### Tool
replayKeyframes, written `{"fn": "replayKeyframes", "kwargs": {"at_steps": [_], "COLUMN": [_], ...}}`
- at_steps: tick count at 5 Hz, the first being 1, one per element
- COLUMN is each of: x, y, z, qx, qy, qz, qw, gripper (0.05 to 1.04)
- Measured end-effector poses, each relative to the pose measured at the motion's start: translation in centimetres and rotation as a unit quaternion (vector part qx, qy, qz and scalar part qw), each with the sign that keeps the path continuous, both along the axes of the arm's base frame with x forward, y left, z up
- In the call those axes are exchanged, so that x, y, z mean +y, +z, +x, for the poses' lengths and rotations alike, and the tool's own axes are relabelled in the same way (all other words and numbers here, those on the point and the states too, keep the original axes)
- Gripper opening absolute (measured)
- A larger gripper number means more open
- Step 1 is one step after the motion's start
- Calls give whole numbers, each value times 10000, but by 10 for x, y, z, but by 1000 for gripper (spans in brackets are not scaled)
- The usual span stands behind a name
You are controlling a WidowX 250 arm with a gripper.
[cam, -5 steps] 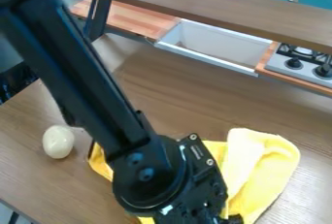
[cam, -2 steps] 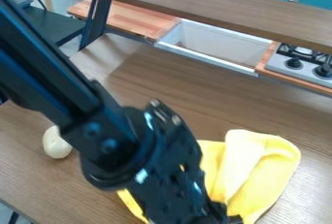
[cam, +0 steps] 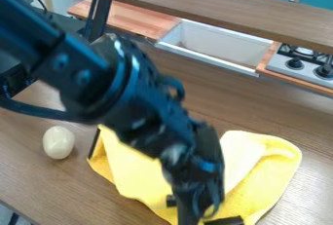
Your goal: Unfold the yellow cloth with a green object on it from bottom right to top left
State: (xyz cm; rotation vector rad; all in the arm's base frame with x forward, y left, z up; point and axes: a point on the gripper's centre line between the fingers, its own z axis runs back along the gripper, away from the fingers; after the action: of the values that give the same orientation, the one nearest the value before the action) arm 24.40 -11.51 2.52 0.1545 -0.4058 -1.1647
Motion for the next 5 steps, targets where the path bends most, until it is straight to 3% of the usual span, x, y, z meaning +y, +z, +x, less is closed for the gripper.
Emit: {"fn": "replayKeyframes", "kwargs": {"at_steps": [2, 5], "x": [28, 75], "y": [29, 62], "z": [45, 92], "qx": [2, 38], "qy": [678, 1300], "qz": [-304, -539], "qw": [9972, 9900], "gripper": [59, 59]}}
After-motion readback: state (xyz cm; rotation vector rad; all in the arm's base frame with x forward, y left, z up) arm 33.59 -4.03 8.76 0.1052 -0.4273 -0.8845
